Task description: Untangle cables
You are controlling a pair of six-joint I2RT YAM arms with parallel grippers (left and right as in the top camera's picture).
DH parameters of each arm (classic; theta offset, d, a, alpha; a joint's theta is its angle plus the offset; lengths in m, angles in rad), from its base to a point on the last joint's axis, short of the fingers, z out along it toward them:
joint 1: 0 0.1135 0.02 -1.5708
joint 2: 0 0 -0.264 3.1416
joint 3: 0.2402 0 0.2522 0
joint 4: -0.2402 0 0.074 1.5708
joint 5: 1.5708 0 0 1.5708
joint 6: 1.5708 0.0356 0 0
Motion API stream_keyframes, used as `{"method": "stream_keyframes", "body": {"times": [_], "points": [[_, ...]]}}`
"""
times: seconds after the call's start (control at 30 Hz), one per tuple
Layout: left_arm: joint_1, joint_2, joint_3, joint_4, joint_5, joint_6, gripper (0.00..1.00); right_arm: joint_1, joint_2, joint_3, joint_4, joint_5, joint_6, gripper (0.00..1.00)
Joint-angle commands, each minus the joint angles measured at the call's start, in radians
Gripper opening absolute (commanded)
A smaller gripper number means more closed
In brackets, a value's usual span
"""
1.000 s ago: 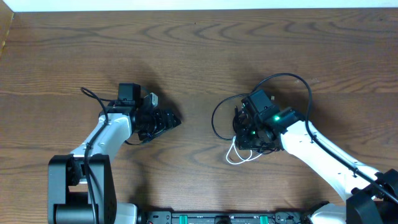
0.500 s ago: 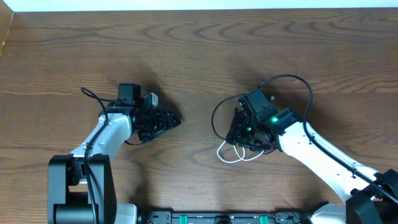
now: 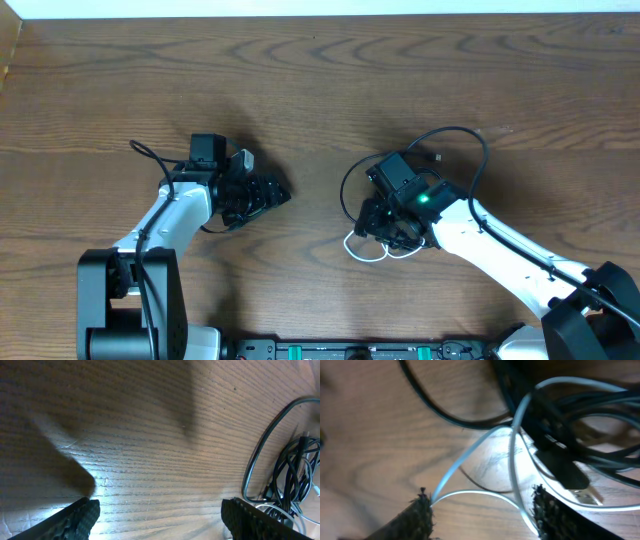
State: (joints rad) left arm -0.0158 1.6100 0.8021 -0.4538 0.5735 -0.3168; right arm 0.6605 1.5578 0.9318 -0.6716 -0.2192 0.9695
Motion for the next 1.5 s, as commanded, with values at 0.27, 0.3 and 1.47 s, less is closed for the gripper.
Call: {"method": "stream_keyframes", "body": {"times": [0.27,0.3,1.47], "points": [[0.002,-0.012,0.004,-0.006,-0.009,0.011,0.85,0.007,0.011,-0.005,0.056,0.065,0.115,0.67],[0.002,-0.012,0.004,-0.006,-0.009,0.011,0.85,0.007,0.011,-0.005,0.056,0.055,0.115,0.66],[0.002,-0.012,0.004,-0.006,-0.009,0.01,0.85,-0.045,-0.204,0.469,0.089,-0.05,-0.495,0.01]]}}
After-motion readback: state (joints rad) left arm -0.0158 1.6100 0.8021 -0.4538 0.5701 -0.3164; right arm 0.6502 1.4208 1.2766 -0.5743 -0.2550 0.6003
